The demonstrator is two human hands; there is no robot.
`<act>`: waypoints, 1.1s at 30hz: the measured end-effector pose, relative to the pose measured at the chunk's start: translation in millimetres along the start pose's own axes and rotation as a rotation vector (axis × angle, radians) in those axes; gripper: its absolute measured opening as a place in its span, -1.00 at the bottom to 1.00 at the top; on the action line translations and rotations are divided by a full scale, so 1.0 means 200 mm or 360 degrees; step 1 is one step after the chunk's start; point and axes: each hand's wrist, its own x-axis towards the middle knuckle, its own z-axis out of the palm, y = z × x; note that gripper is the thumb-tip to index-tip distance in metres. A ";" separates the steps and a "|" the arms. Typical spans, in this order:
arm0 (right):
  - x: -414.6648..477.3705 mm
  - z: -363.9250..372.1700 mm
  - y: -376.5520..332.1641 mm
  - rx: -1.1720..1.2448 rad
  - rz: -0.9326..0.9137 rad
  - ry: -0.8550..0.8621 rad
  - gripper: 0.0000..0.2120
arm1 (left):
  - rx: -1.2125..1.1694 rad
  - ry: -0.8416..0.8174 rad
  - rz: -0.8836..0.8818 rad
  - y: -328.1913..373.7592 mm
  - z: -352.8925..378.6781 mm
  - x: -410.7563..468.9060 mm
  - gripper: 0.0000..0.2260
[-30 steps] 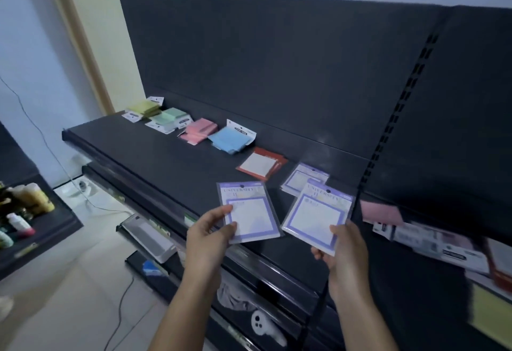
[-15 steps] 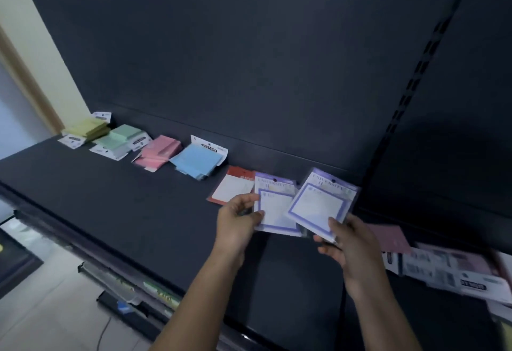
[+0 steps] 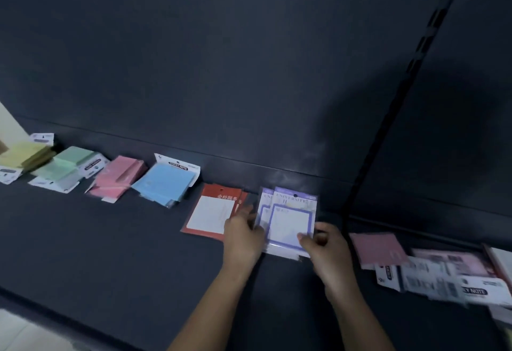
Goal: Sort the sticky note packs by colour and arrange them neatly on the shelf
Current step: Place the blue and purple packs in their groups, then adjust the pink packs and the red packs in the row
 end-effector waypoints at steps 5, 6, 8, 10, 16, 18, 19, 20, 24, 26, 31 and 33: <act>0.00 0.06 0.02 -0.0393 -0.0056 -0.0014 -0.86 | -0.0047 -0.0143 0.0060 -0.04 0.00 0.01 -0.54; 0.00 0.08 0.01 -0.0439 -0.0065 -0.0008 -0.85 | -0.0089 -0.0180 0.0038 -0.05 0.00 0.01 -0.49; -0.02 0.13 0.00 -0.0581 -0.0076 0.0027 -0.78 | -0.0180 -0.0235 0.0006 -0.06 0.00 0.02 -0.46; -0.02 0.17 -0.02 -0.0719 -0.0068 0.0072 -0.71 | -0.0228 -0.0285 -0.0002 -0.07 -0.01 0.02 -0.47; -0.09 0.21 -0.07 -0.0628 0.0031 0.0173 -0.56 | -0.0197 -0.0449 0.0068 -0.08 -0.05 0.01 -0.36; -0.14 0.19 -0.08 -0.0579 0.0029 0.0295 -0.50 | -0.0102 -0.0436 0.0179 -0.08 -0.08 -0.03 -0.30; -0.16 0.18 -0.08 -0.0545 0.0003 0.0373 -0.50 | -0.0087 -0.0416 0.0252 -0.08 -0.09 -0.04 -0.29; -0.19 0.17 -0.08 -0.0503 -0.0025 0.0449 -0.52 | -0.0087 -0.0400 0.0314 -0.08 -0.11 -0.05 -0.29; -0.30 0.12 -0.04 -0.0403 -0.0084 0.0642 -0.64 | 0.0013 -0.0387 0.0518 -0.10 -0.11 -0.14 -0.33; -0.36 0.06 -0.02 -0.0443 -0.0098 0.0695 -0.71 | 0.0092 -0.0440 0.0606 -0.08 -0.10 -0.20 -0.36; -0.55 -0.20 0.03 -0.0552 -0.0018 0.0788 -0.76 | 0.0154 -0.0710 0.0739 0.03 0.04 -0.31 -0.48; -0.61 -0.33 0.07 -0.0587 0.0036 0.0866 -0.77 | 0.0169 -0.0837 0.0724 0.08 0.12 -0.36 -0.50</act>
